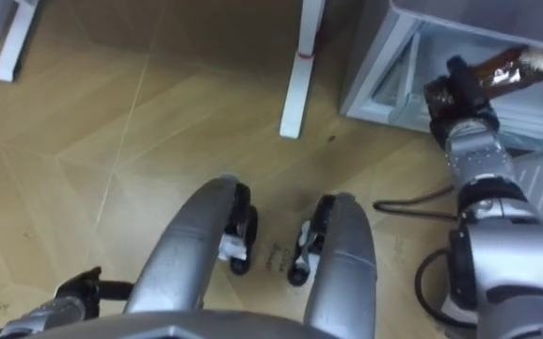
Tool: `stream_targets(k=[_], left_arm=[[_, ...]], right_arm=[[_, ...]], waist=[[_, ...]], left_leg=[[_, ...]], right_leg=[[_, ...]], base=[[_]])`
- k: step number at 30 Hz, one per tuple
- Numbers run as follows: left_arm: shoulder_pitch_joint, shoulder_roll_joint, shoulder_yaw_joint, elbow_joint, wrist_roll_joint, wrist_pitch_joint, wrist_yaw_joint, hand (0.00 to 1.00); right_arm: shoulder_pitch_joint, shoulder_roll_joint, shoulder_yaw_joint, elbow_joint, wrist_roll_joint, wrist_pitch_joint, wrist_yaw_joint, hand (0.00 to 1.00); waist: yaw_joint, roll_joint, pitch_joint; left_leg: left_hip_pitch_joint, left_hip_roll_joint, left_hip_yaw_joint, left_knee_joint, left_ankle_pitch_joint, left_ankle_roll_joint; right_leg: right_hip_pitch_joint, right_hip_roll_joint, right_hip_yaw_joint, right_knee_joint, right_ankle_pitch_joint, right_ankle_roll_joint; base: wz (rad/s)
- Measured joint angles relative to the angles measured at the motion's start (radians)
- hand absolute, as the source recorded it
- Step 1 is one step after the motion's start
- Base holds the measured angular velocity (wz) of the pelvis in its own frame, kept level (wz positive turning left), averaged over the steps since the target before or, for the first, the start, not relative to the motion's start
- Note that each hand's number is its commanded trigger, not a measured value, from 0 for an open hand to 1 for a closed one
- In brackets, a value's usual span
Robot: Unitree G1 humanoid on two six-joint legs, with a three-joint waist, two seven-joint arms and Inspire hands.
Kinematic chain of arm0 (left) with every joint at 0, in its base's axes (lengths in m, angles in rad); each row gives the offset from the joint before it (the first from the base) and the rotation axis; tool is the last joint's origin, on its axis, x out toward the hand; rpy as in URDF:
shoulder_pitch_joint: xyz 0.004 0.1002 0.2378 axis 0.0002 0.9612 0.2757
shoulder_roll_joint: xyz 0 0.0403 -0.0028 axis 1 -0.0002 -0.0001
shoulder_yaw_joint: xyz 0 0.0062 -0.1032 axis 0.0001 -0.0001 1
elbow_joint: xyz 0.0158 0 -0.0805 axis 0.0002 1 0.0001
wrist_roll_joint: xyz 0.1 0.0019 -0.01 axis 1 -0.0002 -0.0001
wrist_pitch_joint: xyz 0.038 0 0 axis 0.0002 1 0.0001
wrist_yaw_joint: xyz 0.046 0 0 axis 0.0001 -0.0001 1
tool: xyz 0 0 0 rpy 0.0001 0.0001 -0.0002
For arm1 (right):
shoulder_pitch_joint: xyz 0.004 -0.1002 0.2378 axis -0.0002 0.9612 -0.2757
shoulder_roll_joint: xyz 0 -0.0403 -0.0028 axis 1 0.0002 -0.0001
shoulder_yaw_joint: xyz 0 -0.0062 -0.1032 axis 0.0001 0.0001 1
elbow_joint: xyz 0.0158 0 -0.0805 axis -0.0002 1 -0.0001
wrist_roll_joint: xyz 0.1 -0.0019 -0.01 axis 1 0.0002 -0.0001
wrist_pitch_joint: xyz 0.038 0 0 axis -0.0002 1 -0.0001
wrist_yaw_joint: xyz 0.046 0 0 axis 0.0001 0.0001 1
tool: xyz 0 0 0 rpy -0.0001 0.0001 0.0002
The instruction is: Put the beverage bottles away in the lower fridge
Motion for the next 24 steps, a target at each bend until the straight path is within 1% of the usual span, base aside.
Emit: stream_targets(k=[2,4,5,6,8,9,11,12,14,16,17,19,20,24], left_arm=[[0.005,0.002,-0.005,-0.025,0.0,0.001,0.005,0.0],[0.005,0.002,-0.007,-0.034,0.0,-0.001,0.022,0.0],[0.007,0.003,-0.007,-0.036,0.0,-0.001,0.034,0.0],[0.009,0.004,-0.007,-0.038,-0.001,-0.001,0.041,0.0],[0.032,0.005,-0.009,-0.062,-0.004,-0.001,0.062,0.0],[0.04,0.007,-0.015,-0.068,-0.015,-0.001,0.068,0.0],[0.053,0.012,-0.05,-0.081,-0.038,0.001,0.078,0.0],[0.057,0.012,-0.055,-0.083,-0.038,0.002,0.082,0.0],[0.073,0.012,-0.055,-0.101,-0.039,0.001,0.087,0.0],[0.088,0.013,-0.056,-0.116,-0.04,-0.003,0.087,0.0],[0.09,0.013,-0.056,-0.113,-0.04,-0.005,0.09,0.0],[0.095,0.017,-0.056,-0.1,-0.043,-0.013,0.091,0.0],[0.096,0.02,-0.056,-0.091,-0.058,-0.019,0.091,0.0],[0.1,0.023,-0.055,-0.087,-0.059,-0.021,0.09,0.0]], right_arm=[[-0.015,-0.009,0.024,-0.021,-0.002,0.0,-0.018,1.0],[-0.042,-0.017,0.029,-0.025,-0.002,0.003,-0.037,1.0],[-0.047,-0.019,0.029,-0.031,-0.002,0.005,-0.049,0.84],[-0.048,-0.02,0.029,-0.036,-0.002,0.007,-0.055,0.0],[-0.05,-0.025,0.029,-0.049,0.004,0.02,-0.07,0.0],[-0.052,-0.026,0.029,-0.053,0.007,0.021,-0.076,0.0],[-0.056,-0.033,0.029,-0.08,0.015,0.021,-0.099,0.0],[-0.056,-0.033,0.029,-0.082,0.015,0.021,-0.1,0.0],[-0.056,-0.037,0.029,-0.11,0.015,0.021,-0.112,0.0],[-0.057,-0.053,0.029,-0.129,0.028,0.021,-0.128,0.0],[-0.057,-0.062,0.028,-0.136,0.044,0.021,-0.14,0.0],[-0.057,-0.067,0.028,-0.145,0.049,0.02,-0.154,0.0],[-0.057,-0.067,0.029,-0.151,0.049,0.02,-0.154,0.0],[-0.057,-0.075,0.028,-0.15,0.049,0.021,-0.154,0.0]], waist=[[-0.001,0.0,-0.0015],[0.001,0.001,-0.0018],[0.002,0.002,-0.0023],[0.003,0.002,-0.0022],[0.002,0.003,-0.0024],[0.001,0.004,-0.0025],[0.001,0.006,-0.0038],[0.001,0.006,-0.0041],[-0.002,0.006,-0.0042],[-0.004,0.005,-0.0046],[-0.005,0.004,-0.0044],[-0.006,0.001,-0.0038],[-0.008,-0.002,-0.0037],[-0.009,-0.002,-0.0038]], left_leg=[[-0.029,0.001,0.001,0.015,0.0,0.0],[-0.056,0.003,0.002,0.033,-0.001,0.0],[-0.067,0.004,0.002,0.045,-0.006,0.0],[-0.07,0.005,0.002,0.05,-0.009,0.0],[-0.076,0.013,0.002,0.065,-0.018,0.003],[-0.079,0.013,0.002,0.067,-0.019,0.003],[-0.091,0.013,0.003,0.068,-0.019,0.002],[-0.091,0.013,0.003,0.068,-0.019,0.002],[-0.092,0.01,0.005,0.062,-0.019,0.002],[-0.09,-0.003,0.006,0.051,-0.016,-0.002],[-0.086,-0.004,0.008,0.043,-0.014,-0.001],[-0.082,-0.003,0.008,0.031,-0.011,-0.003],[-0.081,-0.003,0.006,0.02,-0.008,-0.005],[-0.067,0.004,-0.001,-0.011,-0.003,-0.01]], right_leg=[[-0.029,-0.001,0.002,0.016,-0.001,-0.003],[-0.057,-0.001,0.002,0.032,-0.002,-0.005],[-0.065,-0.002,0.001,0.042,-0.005,-0.008],[-0.069,-0.002,0.0,0.048,-0.008,-0.008],[-0.072,-0.001,-0.004,0.058,-0.017,-0.011],[-0.074,-0.001,-0.004,0.06,-0.018,-0.011],[-0.087,-0.002,-0.004,0.061,-0.018,-0.01],[-0.087,-0.002,-0.004,0.061,-0.018,-0.011],[-0.09,-0.005,-0.003,0.06,-0.018,-0.01],[-0.092,-0.017,0.0,0.06,-0.02,-0.01],[-0.089,-0.021,0.0,0.056,-0.021,-0.009],[-0.084,-0.019,-0.003,0.045,-0.019,-0.008],[-0.083,-0.019,-0.007,0.035,-0.017,-0.01],[-0.061,-0.016,-0.026,-0.004,-0.01,-0.021]], base=[[0.0],[0.0],[0.0],[0.0],[0.0],[0.0],[0.0],[0.0],[0.02],[0.09],[0.1],[0.03],[0.0],[0.0]])
